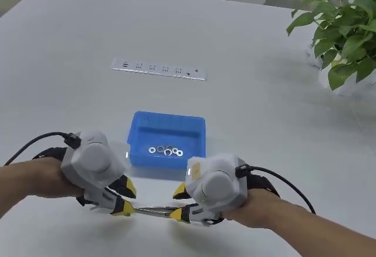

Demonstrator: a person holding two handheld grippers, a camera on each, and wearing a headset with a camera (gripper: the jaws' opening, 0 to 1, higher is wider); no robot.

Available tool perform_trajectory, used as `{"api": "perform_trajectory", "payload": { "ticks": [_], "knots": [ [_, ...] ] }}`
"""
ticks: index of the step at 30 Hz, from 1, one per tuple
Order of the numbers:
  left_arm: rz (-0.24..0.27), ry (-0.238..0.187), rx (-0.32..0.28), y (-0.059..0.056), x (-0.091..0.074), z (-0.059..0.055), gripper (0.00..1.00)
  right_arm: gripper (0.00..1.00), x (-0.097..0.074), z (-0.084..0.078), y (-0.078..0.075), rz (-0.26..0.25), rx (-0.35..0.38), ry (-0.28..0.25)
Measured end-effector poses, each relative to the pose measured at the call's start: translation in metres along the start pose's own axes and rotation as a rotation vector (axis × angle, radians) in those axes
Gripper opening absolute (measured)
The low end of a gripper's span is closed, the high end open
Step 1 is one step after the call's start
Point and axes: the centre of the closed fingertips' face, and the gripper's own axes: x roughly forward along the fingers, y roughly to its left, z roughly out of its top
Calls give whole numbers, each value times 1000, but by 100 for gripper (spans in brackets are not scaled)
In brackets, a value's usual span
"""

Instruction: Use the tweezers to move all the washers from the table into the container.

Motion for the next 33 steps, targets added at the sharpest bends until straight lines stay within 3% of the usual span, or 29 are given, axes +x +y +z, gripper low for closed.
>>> {"api": "perform_trajectory", "payload": {
  "ticks": [13, 29, 33],
  "knots": [
    [83, -92, -102, 6, -31, 2, 32, 35, -33, -2, -17, -87, 127, -73],
    [243, -290, -216, 10, -79, 19, 56, 57, -90, -18, -36, -239, 242, -171],
    [271, -311, -225, 7, -86, 17, 63, 63, -100, -21, -36, -265, 265, -198]
  ]
}}
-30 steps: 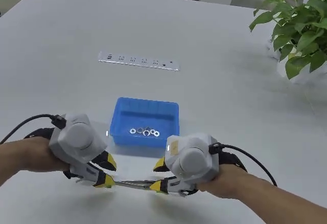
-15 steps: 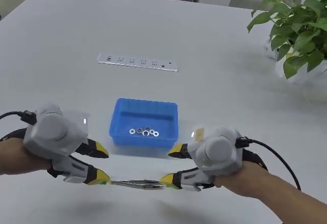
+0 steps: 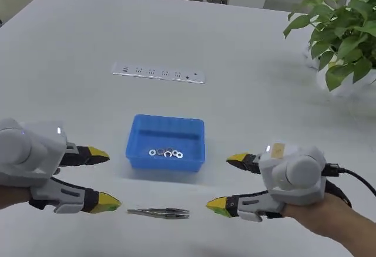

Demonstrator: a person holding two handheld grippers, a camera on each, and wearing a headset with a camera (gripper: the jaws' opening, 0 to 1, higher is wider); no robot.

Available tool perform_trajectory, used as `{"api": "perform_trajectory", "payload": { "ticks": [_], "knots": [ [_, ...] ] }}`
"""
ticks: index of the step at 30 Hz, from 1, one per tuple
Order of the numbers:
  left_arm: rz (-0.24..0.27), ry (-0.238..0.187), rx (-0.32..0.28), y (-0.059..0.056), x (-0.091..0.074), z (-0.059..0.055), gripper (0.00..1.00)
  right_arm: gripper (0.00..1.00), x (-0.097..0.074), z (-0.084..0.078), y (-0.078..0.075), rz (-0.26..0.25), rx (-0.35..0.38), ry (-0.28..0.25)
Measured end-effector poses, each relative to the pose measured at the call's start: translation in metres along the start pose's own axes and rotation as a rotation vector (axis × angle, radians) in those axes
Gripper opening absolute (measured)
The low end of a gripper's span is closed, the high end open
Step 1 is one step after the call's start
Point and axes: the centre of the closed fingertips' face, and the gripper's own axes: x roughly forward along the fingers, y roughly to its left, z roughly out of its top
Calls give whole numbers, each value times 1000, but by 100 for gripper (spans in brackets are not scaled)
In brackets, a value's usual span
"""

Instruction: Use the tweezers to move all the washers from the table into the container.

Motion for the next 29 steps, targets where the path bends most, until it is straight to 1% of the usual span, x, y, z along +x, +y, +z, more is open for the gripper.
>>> {"api": "perform_trajectory", "payload": {
  "ticks": [1, 4, 6, 10, 15, 19, 22, 24, 27, 29],
  "knots": [
    [3, -2, -1, 0, -1, 0, 64, 65, -2, -1, 0, -4, 7, -5],
    [28, -42, -28, 0, -7, 4, 70, 71, -10, -3, -1, -17, 36, -23],
    [46, -58, -32, 1, -10, 5, 73, 73, -17, -4, -4, -36, 47, -34],
    [73, -82, -49, 2, -14, 9, 79, 79, -27, -7, -7, -64, 72, -58],
    [96, -101, -61, 1, -14, 14, 88, 86, -31, -12, -10, -76, 84, -62],
    [99, -103, -65, -1, -9, 17, 95, 93, -33, -12, -9, -77, 88, -70],
    [92, -89, -63, -4, -6, 17, 98, 97, -33, -13, -8, -72, 90, -69],
    [91, -81, -62, -4, -7, 16, 99, 100, -33, -13, -7, -68, 95, -72],
    [94, -85, -63, -4, -11, 18, 99, 100, -35, -10, -5, -61, 95, -80],
    [95, -80, -62, -3, -13, 17, 99, 100, -35, -10, -6, -62, 93, -79]
  ]
}}
